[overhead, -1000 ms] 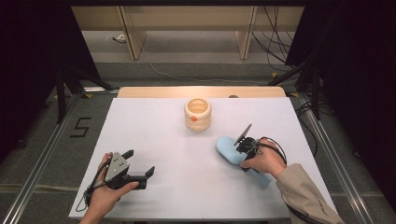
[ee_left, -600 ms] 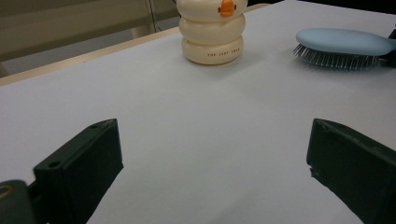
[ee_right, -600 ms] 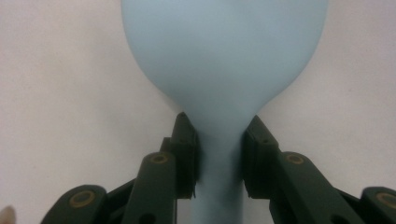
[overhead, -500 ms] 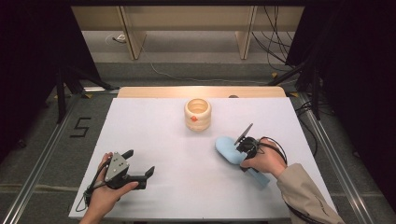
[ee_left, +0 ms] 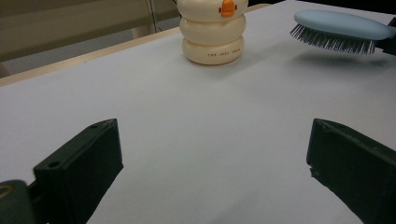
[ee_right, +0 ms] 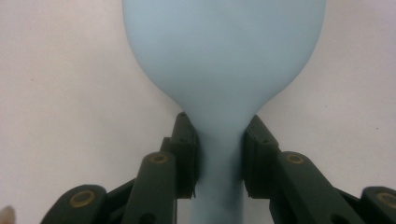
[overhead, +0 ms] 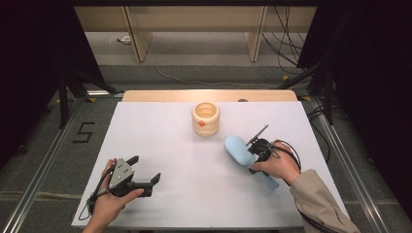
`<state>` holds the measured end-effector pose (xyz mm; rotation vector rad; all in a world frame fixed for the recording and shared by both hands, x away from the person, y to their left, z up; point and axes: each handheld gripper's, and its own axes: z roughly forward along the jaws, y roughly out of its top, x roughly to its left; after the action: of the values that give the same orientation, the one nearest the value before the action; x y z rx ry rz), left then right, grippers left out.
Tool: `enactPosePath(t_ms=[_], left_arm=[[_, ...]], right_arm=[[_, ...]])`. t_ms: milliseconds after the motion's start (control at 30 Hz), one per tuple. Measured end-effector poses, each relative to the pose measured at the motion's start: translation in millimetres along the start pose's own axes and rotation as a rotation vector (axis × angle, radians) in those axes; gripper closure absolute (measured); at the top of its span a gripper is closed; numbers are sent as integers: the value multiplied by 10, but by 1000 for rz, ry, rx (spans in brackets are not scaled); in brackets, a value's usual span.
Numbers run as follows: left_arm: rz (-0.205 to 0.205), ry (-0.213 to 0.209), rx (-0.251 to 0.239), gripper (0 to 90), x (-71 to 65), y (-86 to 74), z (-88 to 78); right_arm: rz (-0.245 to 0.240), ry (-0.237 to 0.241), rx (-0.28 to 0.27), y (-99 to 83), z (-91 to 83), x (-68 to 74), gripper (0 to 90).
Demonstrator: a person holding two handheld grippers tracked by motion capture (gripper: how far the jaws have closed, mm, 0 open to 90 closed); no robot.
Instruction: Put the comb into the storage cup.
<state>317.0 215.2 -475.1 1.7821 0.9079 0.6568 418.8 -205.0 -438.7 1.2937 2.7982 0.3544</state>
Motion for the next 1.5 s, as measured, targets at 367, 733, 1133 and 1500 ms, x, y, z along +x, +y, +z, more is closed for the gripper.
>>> enactPosePath(t_ms=[367, 733, 1133, 1500], left_arm=[[0, 1, -1, 29, 4, -2, -1], [-1, 2, -2, 29, 6, -2, -2], [-3, 5, -1, 30, 10, -3, -6], [-5, 7, 0, 30, 11, -6, -5]], right_arm=[[27, 14, -81, 9, -58, -8, 702], [46, 4, -225, 27, -162, -17, 702], [71, -10, -370, 38, -240, -49, 703], [99, -17, -481, 37, -278, -86, 702]])
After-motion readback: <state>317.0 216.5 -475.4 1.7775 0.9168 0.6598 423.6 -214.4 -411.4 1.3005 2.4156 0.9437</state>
